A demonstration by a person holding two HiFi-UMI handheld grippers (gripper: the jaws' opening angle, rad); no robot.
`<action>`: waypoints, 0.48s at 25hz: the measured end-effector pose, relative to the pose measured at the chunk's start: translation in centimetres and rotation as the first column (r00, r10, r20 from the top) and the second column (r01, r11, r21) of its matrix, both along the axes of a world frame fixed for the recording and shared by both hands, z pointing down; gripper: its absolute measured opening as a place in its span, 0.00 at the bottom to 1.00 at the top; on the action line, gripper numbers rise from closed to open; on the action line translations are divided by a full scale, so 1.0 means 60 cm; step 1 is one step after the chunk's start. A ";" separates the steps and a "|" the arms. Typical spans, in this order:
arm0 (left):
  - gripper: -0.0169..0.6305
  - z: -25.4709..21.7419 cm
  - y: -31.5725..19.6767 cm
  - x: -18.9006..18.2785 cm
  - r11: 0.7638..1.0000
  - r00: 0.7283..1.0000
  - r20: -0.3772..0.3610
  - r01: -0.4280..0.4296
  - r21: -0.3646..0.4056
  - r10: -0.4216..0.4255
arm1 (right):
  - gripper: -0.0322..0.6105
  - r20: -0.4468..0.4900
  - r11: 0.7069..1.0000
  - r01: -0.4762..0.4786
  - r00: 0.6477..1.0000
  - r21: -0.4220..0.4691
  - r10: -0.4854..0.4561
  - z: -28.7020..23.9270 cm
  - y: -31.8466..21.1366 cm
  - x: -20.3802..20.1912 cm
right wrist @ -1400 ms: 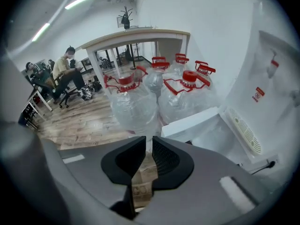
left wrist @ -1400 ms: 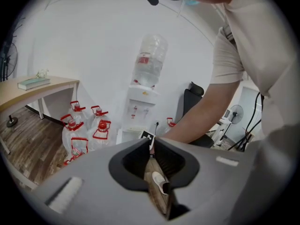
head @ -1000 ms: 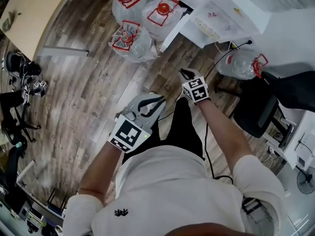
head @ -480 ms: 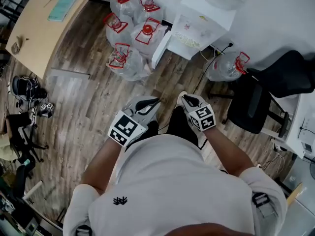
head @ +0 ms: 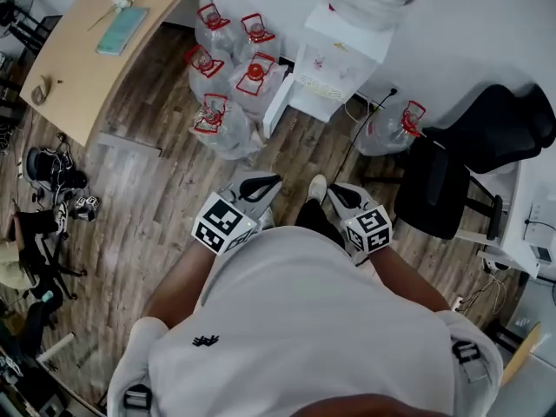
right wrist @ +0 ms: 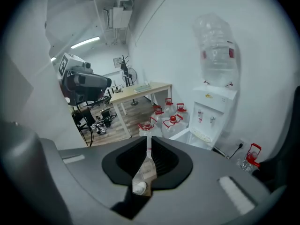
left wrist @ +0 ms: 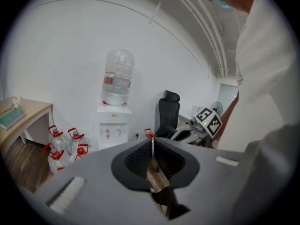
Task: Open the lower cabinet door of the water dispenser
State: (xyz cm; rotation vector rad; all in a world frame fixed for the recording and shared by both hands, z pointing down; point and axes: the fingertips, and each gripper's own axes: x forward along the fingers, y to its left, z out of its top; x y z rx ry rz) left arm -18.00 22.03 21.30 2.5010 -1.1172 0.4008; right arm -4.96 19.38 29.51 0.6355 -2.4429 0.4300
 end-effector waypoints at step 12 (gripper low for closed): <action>0.12 -0.001 0.022 -0.010 1.000 1.000 0.014 0.004 0.016 -0.004 | 0.09 0.075 0.996 -0.058 0.996 0.063 0.054 -0.059 0.035 0.003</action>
